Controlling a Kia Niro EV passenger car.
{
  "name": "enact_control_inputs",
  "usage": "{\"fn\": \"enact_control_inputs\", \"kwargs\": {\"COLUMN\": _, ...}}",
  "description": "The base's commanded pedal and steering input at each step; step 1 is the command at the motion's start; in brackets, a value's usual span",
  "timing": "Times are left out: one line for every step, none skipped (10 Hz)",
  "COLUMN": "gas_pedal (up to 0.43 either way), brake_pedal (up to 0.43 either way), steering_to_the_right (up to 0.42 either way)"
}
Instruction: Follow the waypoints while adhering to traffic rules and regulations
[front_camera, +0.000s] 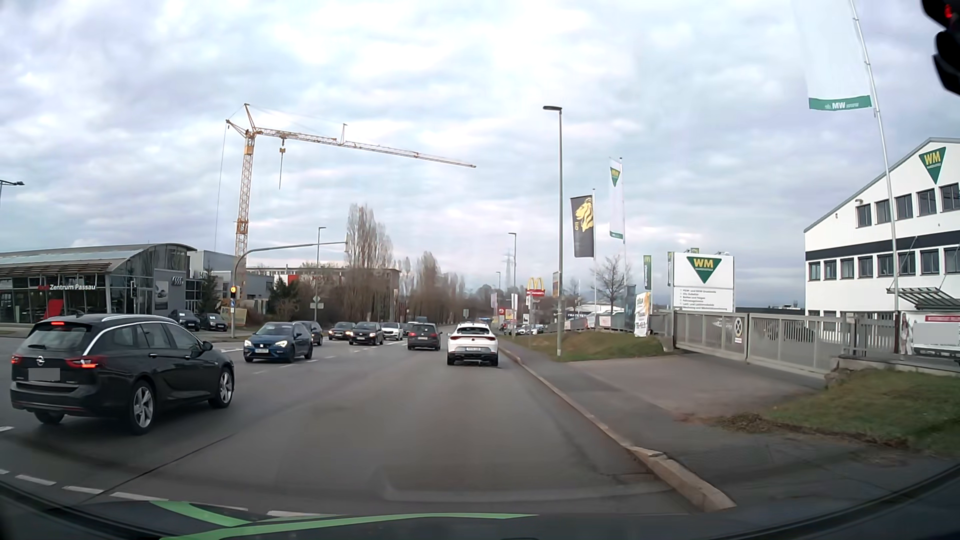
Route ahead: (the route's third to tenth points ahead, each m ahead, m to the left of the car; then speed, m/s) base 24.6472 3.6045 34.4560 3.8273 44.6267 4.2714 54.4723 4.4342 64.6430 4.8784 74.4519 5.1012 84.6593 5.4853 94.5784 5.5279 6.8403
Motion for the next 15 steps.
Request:
{"fn": "enact_control_inputs", "kwargs": {"gas_pedal": 0.311, "brake_pedal": 0.0, "steering_to_the_right": -0.002}}
{"fn": "enact_control_inputs", "kwargs": {"gas_pedal": 0.311, "brake_pedal": 0.0, "steering_to_the_right": -0.002}}
{"fn": "enact_control_inputs", "kwargs": {"gas_pedal": 0.311, "brake_pedal": 0.0, "steering_to_the_right": -0.001}}
{"fn": "enact_control_inputs", "kwargs": {"gas_pedal": 0.311, "brake_pedal": 0.0, "steering_to_the_right": -0.001}}
{"fn": "enact_control_inputs", "kwargs": {"gas_pedal": 0.311, "brake_pedal": 0.0, "steering_to_the_right": -0.001}}
{"fn": "enact_control_inputs", "kwargs": {"gas_pedal": 0.299, "brake_pedal": 0.0, "steering_to_the_right": -0.001}}
{"fn": "enact_control_inputs", "kwargs": {"gas_pedal": 0.299, "brake_pedal": 0.0, "steering_to_the_right": -0.001}}
{"fn": "enact_control_inputs", "kwargs": {"gas_pedal": 0.299, "brake_pedal": 0.0, "steering_to_the_right": -0.001}}
{"fn": "enact_control_inputs", "kwargs": {"gas_pedal": 0.299, "brake_pedal": 0.0, "steering_to_the_right": -0.001}}
{"fn": "enact_control_inputs", "kwargs": {"gas_pedal": 0.287, "brake_pedal": 0.0, "steering_to_the_right": -0.001}}
{"fn": "enact_control_inputs", "kwargs": {"gas_pedal": 0.287, "brake_pedal": 0.0, "steering_to_the_right": -0.001}}
{"fn": "enact_control_inputs", "kwargs": {"gas_pedal": 0.268, "brake_pedal": 0.0, "steering_to_the_right": -0.001}}
{"fn": "enact_control_inputs", "kwargs": {"gas_pedal": 0.248, "brake_pedal": 0.0, "steering_to_the_right": -0.001}}
{"fn": "enact_control_inputs", "kwargs": {"gas_pedal": 0.24, "brake_pedal": 0.0, "steering_to_the_right": -0.001}}
{"fn": "enact_control_inputs", "kwargs": {"gas_pedal": 0.24, "brake_pedal": 0.0, "steering_to_the_right": -0.001}}
